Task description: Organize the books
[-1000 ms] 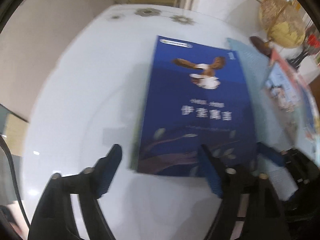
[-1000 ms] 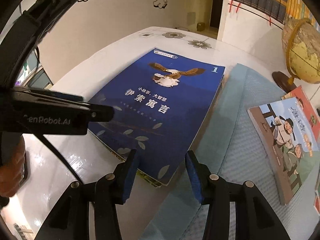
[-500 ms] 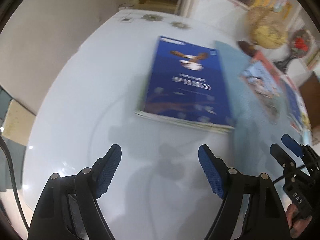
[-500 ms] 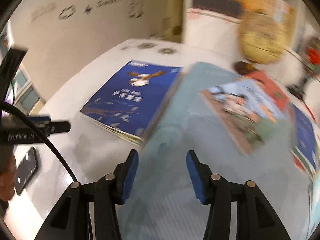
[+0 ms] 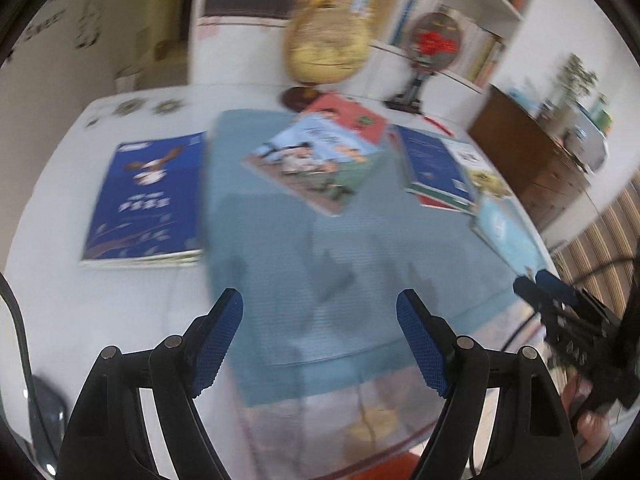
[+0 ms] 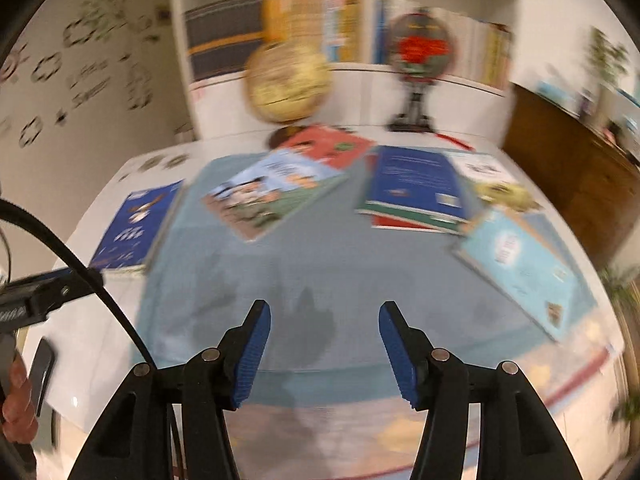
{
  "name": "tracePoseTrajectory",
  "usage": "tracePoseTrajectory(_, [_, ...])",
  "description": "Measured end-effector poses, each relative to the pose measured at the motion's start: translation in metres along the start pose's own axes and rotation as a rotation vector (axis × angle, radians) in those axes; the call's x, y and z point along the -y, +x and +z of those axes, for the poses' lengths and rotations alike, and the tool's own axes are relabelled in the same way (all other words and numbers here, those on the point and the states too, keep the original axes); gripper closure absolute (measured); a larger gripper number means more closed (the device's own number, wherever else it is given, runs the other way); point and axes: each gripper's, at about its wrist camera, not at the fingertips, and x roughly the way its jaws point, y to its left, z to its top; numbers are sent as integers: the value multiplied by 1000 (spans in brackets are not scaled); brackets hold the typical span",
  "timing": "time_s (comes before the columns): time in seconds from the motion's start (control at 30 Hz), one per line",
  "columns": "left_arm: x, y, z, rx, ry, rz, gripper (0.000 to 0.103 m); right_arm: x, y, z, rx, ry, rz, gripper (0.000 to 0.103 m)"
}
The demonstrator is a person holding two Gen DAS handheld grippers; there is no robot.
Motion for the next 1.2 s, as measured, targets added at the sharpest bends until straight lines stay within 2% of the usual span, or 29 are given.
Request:
tracePoseTrajectory(0.03, [13,0,2,1,18,-6,25,16,-2,3,8,34,-8,40])
tracePoseTrajectory(0.07, [21,1,1,0,27,-6,25,33,-4,6,18,66,-17,30])
tracePoseTrajectory(0.1, [31,2,2,-6,41,-6,25,50,-5,10,30,95,-25,25])
tracePoseTrajectory(0.3, [81,27,7,-29,9,-32,25,151,13,43,54,183,-71,25])
tracePoseTrajectory(0.4, [128,54,15,-21,4,-43,25,215,37,65,40,220,-59,25])
tracePoseTrajectory(0.47, [165,76,25,-10,1,-44,25,260,61,82,-8,192,-40,25])
tracePoseTrajectory(0.63, [265,154,43,-91,-41,-70,25,337,124,92,-164,71,19,25])
tracePoseTrajectory(0.67, [280,168,43,-113,-43,-65,25,351,140,90,-205,53,34,34])
tracePoseTrajectory(0.7, [296,185,43,-142,-52,-53,28,361,152,88,-240,36,43,49])
tracePoseTrajectory(0.73, [306,196,42,-156,-65,-50,31,368,163,87,-267,23,55,51])
tracePoseTrajectory(0.8, [322,216,40,-180,-106,-63,36,380,181,85,-296,13,108,52])
tracePoseTrajectory(0.83, [328,225,38,-195,-124,-67,43,384,186,85,-302,7,122,52])
tracePoseTrajectory(0.9, [337,242,33,-230,-148,-77,49,389,196,86,-304,-15,122,52])
tracePoseTrajectory(1.0, [351,265,27,-273,-159,-70,49,396,213,84,-361,-20,155,51])
tracePoseTrajectory(1.2, [345,278,16,-283,-225,-42,49,388,206,78,-326,-115,155,50])
